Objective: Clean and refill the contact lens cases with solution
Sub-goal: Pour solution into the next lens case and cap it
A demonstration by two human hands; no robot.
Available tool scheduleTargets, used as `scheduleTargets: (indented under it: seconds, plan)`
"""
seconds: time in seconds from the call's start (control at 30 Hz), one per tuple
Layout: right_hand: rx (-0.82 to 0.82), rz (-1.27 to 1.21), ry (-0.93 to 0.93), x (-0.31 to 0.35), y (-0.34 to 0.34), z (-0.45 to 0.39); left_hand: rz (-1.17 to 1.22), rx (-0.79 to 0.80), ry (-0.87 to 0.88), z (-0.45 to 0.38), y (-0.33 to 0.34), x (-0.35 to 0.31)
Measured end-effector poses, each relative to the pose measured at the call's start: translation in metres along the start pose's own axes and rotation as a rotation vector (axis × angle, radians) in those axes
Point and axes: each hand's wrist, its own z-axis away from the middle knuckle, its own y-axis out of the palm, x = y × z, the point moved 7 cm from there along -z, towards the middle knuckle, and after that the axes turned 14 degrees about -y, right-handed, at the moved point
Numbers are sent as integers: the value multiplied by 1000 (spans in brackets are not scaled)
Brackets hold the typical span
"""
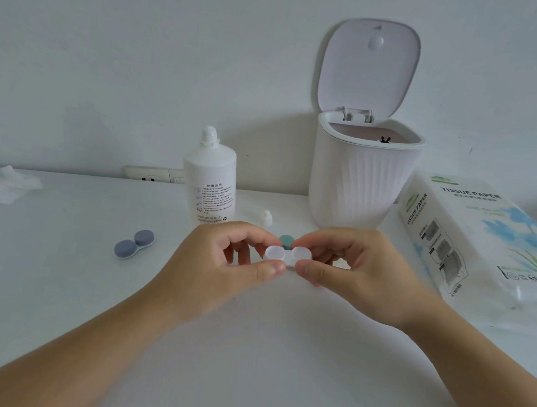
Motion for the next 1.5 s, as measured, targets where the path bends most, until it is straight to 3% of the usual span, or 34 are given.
scheduleTargets:
  seconds: [0.13, 0.23, 0.43, 0.7, 0.8, 1.0, 1.13, 1.5]
  plan:
    - [21, 33, 48, -4, -9, -2, 31, 11, -52, -1, -2, 4]
    - [-37, 205, 95, -13, -27, -2, 37, 20, -83, -3, -5, 6]
    - [201, 555, 245, -35, -18, 4, 52, 62, -107, -4, -6, 8]
    - [272, 707, 241, -37, -18, 4, 39, 84, -111, -3, -5, 9]
    - [238, 646, 223, -35, -18, 3, 10, 72, -116, -4, -6, 10]
    - [-49, 268, 170, -24, -22, 1, 8, 75, -113, -4, -7, 9]
    - [-136, 11, 178, -18, -21, 0, -12, 92, -110, -4, -6, 10]
    - [-74, -253, 106, -10, -3, 1, -10, 107, -88, -3, -2, 9]
